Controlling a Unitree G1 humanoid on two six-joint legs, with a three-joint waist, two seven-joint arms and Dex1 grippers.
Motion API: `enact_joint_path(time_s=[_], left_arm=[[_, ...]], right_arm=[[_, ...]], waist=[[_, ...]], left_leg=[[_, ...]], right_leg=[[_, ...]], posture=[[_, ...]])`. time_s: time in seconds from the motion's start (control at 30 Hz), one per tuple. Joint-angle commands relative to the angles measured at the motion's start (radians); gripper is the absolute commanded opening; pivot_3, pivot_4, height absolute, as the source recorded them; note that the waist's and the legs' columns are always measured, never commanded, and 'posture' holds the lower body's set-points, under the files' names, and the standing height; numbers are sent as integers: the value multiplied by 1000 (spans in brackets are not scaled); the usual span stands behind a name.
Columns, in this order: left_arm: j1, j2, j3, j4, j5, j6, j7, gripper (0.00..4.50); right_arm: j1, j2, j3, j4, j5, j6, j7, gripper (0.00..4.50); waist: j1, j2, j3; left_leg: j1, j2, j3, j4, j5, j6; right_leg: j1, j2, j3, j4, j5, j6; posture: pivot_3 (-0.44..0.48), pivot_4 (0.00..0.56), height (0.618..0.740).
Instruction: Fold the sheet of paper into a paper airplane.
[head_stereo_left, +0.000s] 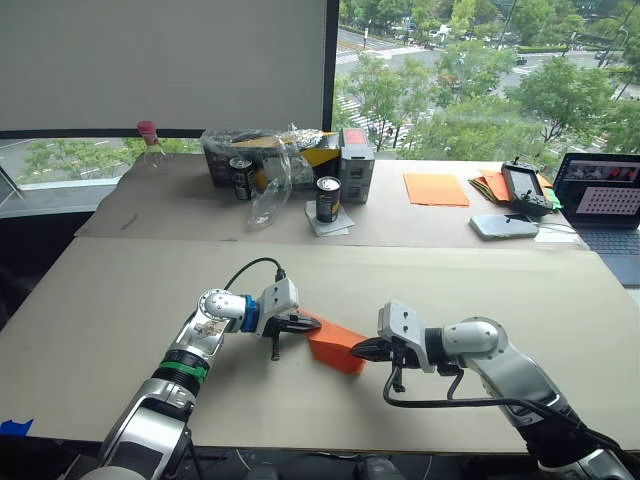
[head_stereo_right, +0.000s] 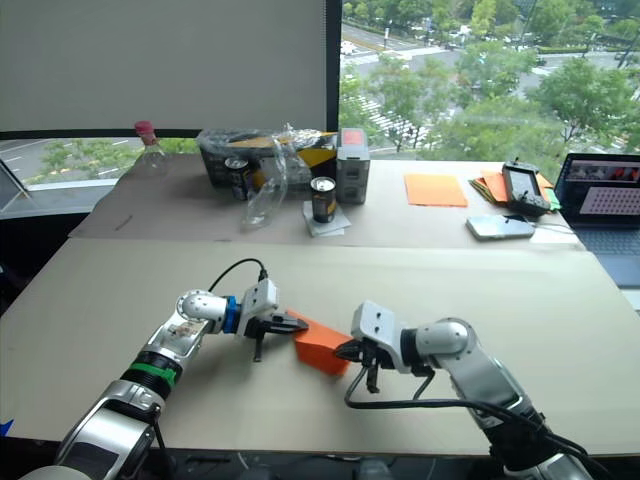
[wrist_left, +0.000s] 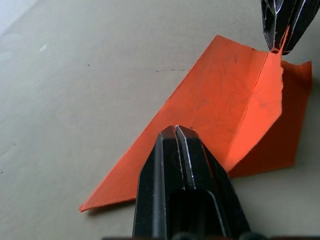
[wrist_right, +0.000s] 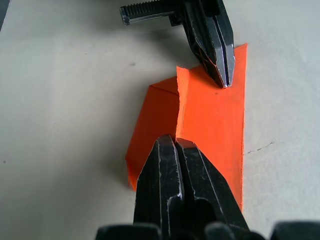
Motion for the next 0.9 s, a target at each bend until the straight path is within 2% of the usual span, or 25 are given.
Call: enact_joint_path(time_s=[0.03,0.33,0.73,0.9], left_arm=[[38,-11,-59,22,54,19,-6,0],[47,-23,-57,5,51,28,7,0],[35,-37,-27,1,15,59,18,0],[8,-118,152,-83,-213,319,68,0]], right_arm=[[-69,19,-17,39,36,66,7,13],[-122,9,15,156,-1,80,32,13],[-94,-6,43,164,-27,199,-20,13],[-79,-4,61,145,-28,236,-39,13]], waist=[[-2,0,0],[2,1,0],[5,2,-2],[6,2,-2]], left_leg=[[0,0,0,0,0,0],[0,0,0,0,0,0],[0,0,0,0,0,0],[0,0,0,0,0,0]], right_leg=[[0,0,0,0,0,0],[0,0,0,0,0,0],[1,0,0,0,0,0],[0,0,0,0,0,1]], posture=[[0,150,732],[0,150,732],[0,150,732],[0,150,732]])
